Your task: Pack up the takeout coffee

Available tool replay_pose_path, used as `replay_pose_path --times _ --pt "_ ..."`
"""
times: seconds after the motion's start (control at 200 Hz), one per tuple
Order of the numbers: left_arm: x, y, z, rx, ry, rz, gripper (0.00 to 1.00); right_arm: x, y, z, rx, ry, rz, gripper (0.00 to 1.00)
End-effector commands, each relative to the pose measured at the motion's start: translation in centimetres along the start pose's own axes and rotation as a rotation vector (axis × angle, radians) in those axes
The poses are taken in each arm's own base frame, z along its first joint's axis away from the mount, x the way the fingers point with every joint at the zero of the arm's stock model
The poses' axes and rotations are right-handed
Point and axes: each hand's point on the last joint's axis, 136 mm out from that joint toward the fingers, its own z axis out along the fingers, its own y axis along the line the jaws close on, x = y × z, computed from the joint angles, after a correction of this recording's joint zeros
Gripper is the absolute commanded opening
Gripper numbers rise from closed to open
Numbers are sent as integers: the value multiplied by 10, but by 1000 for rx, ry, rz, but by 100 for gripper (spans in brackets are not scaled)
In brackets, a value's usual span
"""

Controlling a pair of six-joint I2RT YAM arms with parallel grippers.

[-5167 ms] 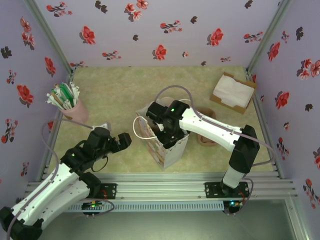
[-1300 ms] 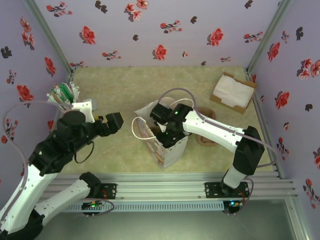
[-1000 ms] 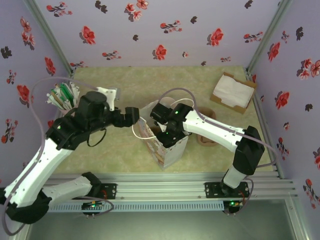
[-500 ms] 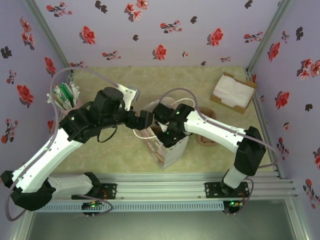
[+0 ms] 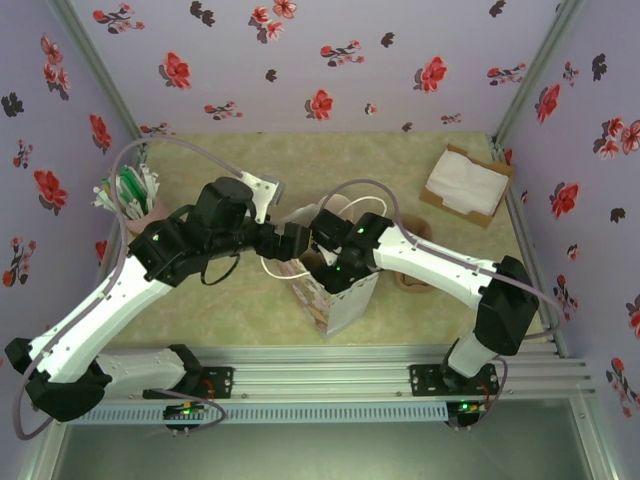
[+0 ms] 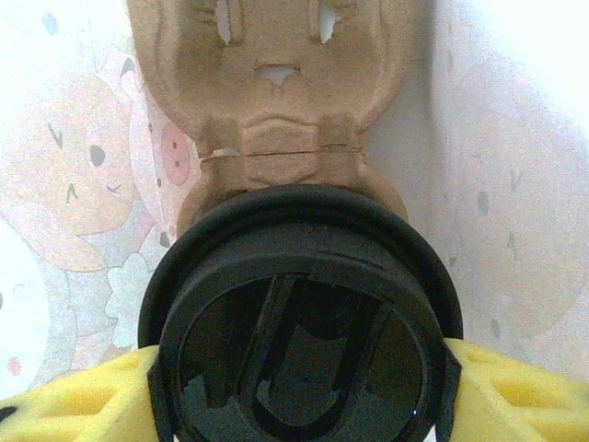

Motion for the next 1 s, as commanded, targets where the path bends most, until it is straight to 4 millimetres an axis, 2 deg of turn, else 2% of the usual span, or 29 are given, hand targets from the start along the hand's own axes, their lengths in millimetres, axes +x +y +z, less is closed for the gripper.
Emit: replay_pose_path --times 0.0,0.73,0.995 --pt "-4 -5 -2 23 -28 18 99 5 -16 25 62 46 27 65" --pt "-1 -2 -1 13 -37 11 99 1 -18 15 81 20 16 66" --pt "-2 2 -5 0 -58 9 99 3 -21 27 93 44 22 66"
